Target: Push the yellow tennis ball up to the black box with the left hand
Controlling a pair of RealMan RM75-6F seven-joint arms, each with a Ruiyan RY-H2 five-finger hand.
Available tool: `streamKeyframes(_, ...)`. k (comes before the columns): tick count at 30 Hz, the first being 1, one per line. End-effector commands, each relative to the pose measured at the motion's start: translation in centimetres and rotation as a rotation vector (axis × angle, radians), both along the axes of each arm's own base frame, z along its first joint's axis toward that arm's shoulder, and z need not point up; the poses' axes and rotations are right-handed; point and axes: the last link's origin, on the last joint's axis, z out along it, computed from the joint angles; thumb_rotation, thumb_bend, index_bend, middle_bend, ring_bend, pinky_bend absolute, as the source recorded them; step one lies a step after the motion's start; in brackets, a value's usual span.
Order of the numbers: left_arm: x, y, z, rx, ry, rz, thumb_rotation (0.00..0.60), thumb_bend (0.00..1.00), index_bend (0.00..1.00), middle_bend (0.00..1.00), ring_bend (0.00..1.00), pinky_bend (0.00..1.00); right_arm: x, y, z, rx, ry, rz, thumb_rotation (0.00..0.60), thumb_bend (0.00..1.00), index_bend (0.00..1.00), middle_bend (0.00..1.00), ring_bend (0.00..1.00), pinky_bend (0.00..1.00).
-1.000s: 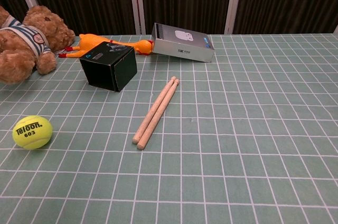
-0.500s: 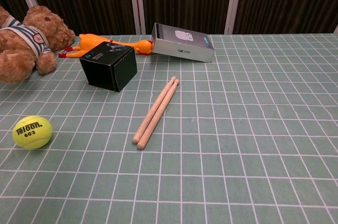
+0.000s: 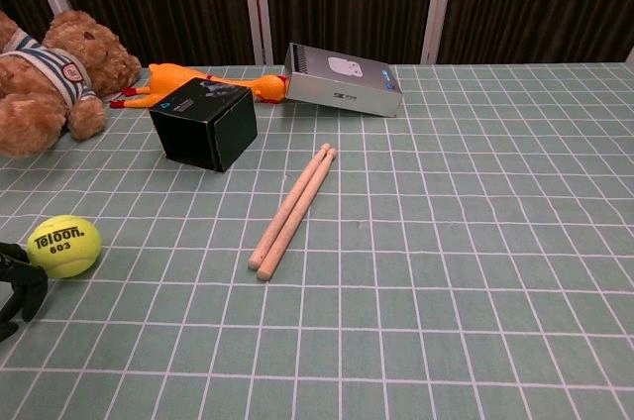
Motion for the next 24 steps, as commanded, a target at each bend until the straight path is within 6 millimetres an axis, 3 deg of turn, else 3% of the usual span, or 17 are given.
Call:
streamKeyframes(1, 0.3, 0.5, -0.3, -0.006, 0.001, 0.002, 0.6, 0.38, 0.48, 0.55, 0.39, 0.61, 0.0, 0.1, 0.0, -0.002, -0.001, 0.0, 0.6, 0.34, 0.0, 0.0, 0.0, 0.0)
streamKeyframes(17, 1.9, 2.5, -1.4, -0.018, -0.018, -0.008, 0.6, 0.38, 0.45, 0.51, 0.38, 0.56, 0.1, 0.4, 0.6, -0.008, -0.024, 0.013, 0.6, 0.34, 0.0, 0.0, 0.0, 0.0)
streamKeyframes(24, 2.7, 3.1, -0.9, -0.017, -0.025, -0.016, 0.6, 0.38, 0.45, 0.49, 0.37, 0.53, 0.1, 0.4, 0.5, -0.007, -0.022, 0.013, 0.6, 0.34, 0.0, 0.0, 0.0, 0.0)
